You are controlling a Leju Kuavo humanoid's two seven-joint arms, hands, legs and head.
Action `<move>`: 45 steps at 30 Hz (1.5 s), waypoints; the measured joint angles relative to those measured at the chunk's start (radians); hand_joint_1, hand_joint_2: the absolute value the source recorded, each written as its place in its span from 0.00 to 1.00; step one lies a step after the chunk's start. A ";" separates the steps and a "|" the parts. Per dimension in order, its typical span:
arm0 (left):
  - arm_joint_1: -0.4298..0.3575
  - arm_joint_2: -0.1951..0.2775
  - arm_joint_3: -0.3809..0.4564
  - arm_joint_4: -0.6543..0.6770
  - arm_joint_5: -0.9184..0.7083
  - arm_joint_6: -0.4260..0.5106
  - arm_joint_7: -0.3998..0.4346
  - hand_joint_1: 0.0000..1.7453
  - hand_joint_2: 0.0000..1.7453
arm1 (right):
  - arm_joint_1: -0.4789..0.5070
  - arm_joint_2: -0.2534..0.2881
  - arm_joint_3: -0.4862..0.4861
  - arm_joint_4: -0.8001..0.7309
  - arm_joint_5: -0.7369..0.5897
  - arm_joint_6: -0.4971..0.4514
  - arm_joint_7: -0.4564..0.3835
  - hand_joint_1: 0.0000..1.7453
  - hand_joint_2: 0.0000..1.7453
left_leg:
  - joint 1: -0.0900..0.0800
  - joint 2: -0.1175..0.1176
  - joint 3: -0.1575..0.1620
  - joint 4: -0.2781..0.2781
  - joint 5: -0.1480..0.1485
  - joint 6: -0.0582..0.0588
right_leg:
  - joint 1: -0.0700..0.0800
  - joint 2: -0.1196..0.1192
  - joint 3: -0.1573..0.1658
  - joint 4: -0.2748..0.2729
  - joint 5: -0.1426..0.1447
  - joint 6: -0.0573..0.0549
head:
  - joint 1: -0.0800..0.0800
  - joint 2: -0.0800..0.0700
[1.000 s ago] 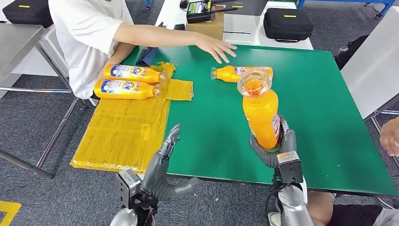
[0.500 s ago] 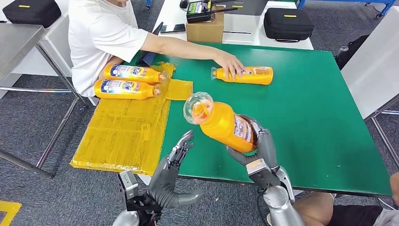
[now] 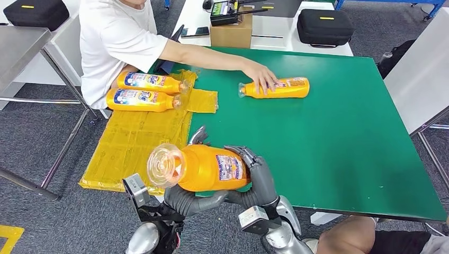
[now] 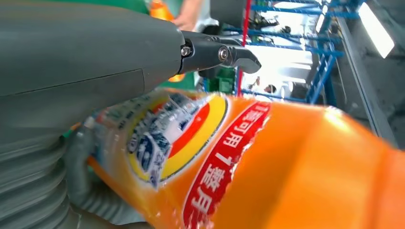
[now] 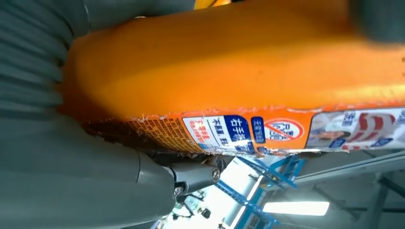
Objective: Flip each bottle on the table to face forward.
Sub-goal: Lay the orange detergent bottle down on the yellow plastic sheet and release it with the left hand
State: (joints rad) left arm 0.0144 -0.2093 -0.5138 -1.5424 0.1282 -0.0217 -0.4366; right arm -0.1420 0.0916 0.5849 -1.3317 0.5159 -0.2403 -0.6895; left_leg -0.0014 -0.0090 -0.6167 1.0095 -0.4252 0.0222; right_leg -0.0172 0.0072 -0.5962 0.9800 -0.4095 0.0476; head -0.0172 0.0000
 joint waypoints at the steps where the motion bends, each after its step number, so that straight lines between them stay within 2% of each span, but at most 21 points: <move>1: -0.004 0.000 -0.002 0.000 0.000 0.001 -0.002 0.00 1.00 | -0.002 0.000 0.013 0.000 -0.002 0.003 0.000 1.00 1.00 | 0.000 0.000 0.000 0.000 0.000 0.000 | 0.000 0.000 0.000 0.000 0.000 0.000 | 0.000 0.000; 5: -0.010 0.000 -0.005 0.000 0.004 -0.003 -0.011 0.00 1.00 | -0.010 -0.001 0.048 0.000 0.003 0.009 0.000 1.00 1.00 | 0.000 0.000 0.000 0.000 0.000 0.000 | 0.000 0.000 0.000 0.000 0.000 0.000 | 0.000 0.000; 6: -0.012 0.000 -0.005 0.000 0.009 -0.008 -0.018 0.03 1.00 | -0.016 -0.001 0.056 0.001 0.004 0.013 0.000 1.00 1.00 | 0.000 0.000 0.000 0.000 0.000 0.000 | 0.000 0.000 0.000 0.000 0.000 0.000 | 0.000 0.000; 7: -0.014 0.000 -0.006 0.000 0.014 -0.016 -0.026 0.19 1.00 | -0.023 -0.002 0.064 0.002 0.002 0.020 0.000 1.00 1.00 | 0.000 0.000 0.000 0.000 0.000 0.000 | 0.000 0.000 0.000 0.000 0.000 0.000 | 0.000 0.000; 10: -0.021 0.000 -0.010 -0.004 0.032 -0.047 -0.055 0.89 1.00 | -0.044 -0.003 0.078 0.008 -0.034 0.073 0.001 1.00 1.00 | 0.000 0.000 0.000 0.000 0.000 0.000 | 0.000 0.000 0.000 0.000 0.000 0.000 | 0.000 0.000; 11: -0.021 0.000 -0.011 -0.006 0.042 -0.060 -0.062 0.97 1.00 | -0.050 -0.003 0.079 0.010 -0.046 0.093 0.002 1.00 1.00 | 0.000 0.000 0.000 0.000 0.000 0.000 | 0.000 0.000 0.000 0.000 0.000 0.000 | 0.000 0.000; 12: -0.021 0.000 -0.009 -0.007 0.053 -0.072 -0.066 1.00 1.00 | -0.054 -0.003 0.080 0.012 -0.055 0.108 0.003 1.00 1.00 | 0.000 0.000 0.000 0.000 0.000 0.000 | 0.000 0.000 0.000 0.000 0.000 0.000 | 0.000 0.000; 16: -0.020 0.002 0.003 -0.009 0.092 -0.114 -0.075 1.00 1.00 | -0.064 -0.002 0.081 0.022 -0.068 0.140 0.007 1.00 1.00 | 0.000 0.000 0.000 0.000 0.000 0.000 | 0.000 0.000 0.000 0.000 0.000 0.000 | 0.000 0.000; 23: -0.020 0.008 0.008 -0.009 0.104 -0.123 -0.077 1.00 1.00 | -0.069 -0.001 0.084 0.034 -0.070 0.146 0.007 1.00 1.00 | 0.000 0.000 0.000 0.000 0.000 0.000 | 0.000 0.000 0.000 0.000 0.000 0.000 | 0.000 0.000; 24: -0.020 0.008 0.009 -0.009 0.111 -0.131 -0.076 1.00 1.00 | -0.069 -0.001 0.084 0.035 -0.070 0.148 0.008 0.92 1.00 | 0.000 0.000 0.000 0.000 0.000 0.000 | 0.000 0.000 0.000 0.000 0.000 0.000 | 0.000 0.000; 27: -0.019 0.009 0.021 -0.009 0.143 -0.169 -0.074 1.00 1.00 | -0.071 -0.001 0.084 0.038 -0.075 0.179 0.018 0.17 1.00 | 0.000 0.000 0.000 0.000 0.000 0.000 | 0.000 0.000 -0.001 0.000 0.000 0.000 | 0.000 0.000; 28: -0.018 0.009 0.027 -0.009 0.154 -0.183 -0.073 1.00 1.00 | -0.072 -0.001 0.084 0.040 -0.077 0.196 0.024 0.00 0.75 | 0.000 0.000 0.000 0.000 0.000 0.000 | 0.000 0.000 -0.001 0.000 0.000 0.000 | 0.000 0.000; 31: -0.017 0.009 0.045 -0.010 0.187 -0.225 -0.070 1.00 1.00 | -0.075 -0.011 0.089 0.049 -0.039 0.227 0.026 0.00 0.00 | 0.000 0.000 0.000 0.000 0.000 0.000 | 0.000 0.000 -0.001 0.000 0.000 0.000 | 0.000 0.000; 35: -0.015 0.008 0.057 -0.011 0.210 -0.245 -0.060 1.00 1.00 | -0.087 -0.037 0.107 0.058 0.030 0.202 0.017 0.00 0.00 | 0.000 0.001 0.000 0.000 0.000 0.000 | 0.000 0.000 -0.001 0.000 0.000 0.000 | 0.000 0.000; 38: -0.023 0.002 0.058 -0.011 0.175 -0.195 -0.062 1.00 1.00 | -0.074 -0.048 0.109 0.042 0.054 0.122 0.003 0.00 0.00 | 0.000 0.000 0.000 0.000 0.000 0.000 | 0.000 0.000 -0.001 0.000 0.000 0.000 | 0.000 0.000; 45: -0.121 -0.010 0.076 0.035 -0.097 0.139 -0.029 1.00 1.00 | -0.011 -0.075 0.119 -0.117 0.150 -0.064 0.013 0.00 0.00 | 0.000 0.000 -0.001 0.000 0.000 0.000 | 0.000 0.000 -0.001 0.000 0.000 0.000 | 0.000 0.000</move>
State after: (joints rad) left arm -0.1070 -0.2197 -0.4373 -1.5077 0.0309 0.1174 -0.4657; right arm -0.1534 0.0170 0.7037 -1.4485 0.6661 -0.3045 -0.6763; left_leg -0.0015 -0.0088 -0.6173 1.0096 -0.4252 0.0221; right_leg -0.0171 0.0073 -0.5975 0.9798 -0.4093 0.0476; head -0.0173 -0.0001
